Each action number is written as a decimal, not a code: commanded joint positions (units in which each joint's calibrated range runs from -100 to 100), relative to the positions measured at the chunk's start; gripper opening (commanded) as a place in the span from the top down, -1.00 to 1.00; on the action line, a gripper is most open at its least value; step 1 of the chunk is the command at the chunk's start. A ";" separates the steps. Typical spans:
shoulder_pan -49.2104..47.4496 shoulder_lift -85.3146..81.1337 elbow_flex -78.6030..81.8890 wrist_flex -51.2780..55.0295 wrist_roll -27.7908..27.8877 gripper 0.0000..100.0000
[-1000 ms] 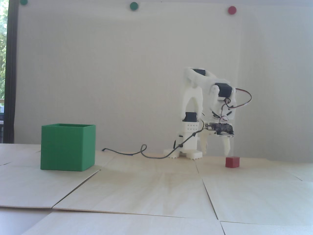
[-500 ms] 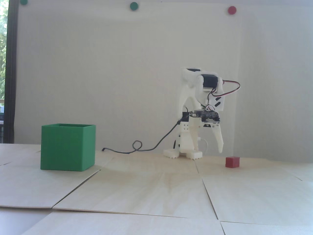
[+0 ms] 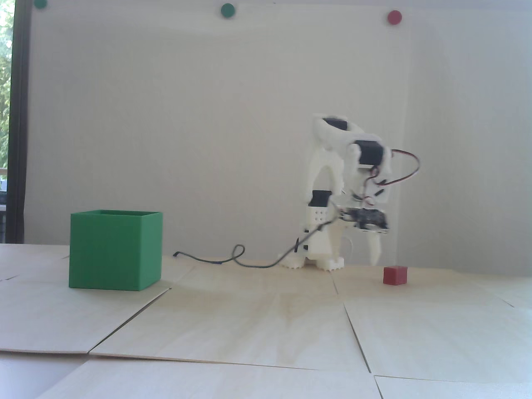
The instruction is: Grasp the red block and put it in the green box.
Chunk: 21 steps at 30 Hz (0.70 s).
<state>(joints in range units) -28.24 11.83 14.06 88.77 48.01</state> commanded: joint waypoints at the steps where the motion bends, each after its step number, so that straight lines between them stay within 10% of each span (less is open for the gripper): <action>1: -8.31 -8.55 -3.32 -3.86 0.19 0.48; 21: -12.49 -10.21 15.05 -13.90 3.63 0.47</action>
<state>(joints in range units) -40.31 5.94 25.78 80.87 51.14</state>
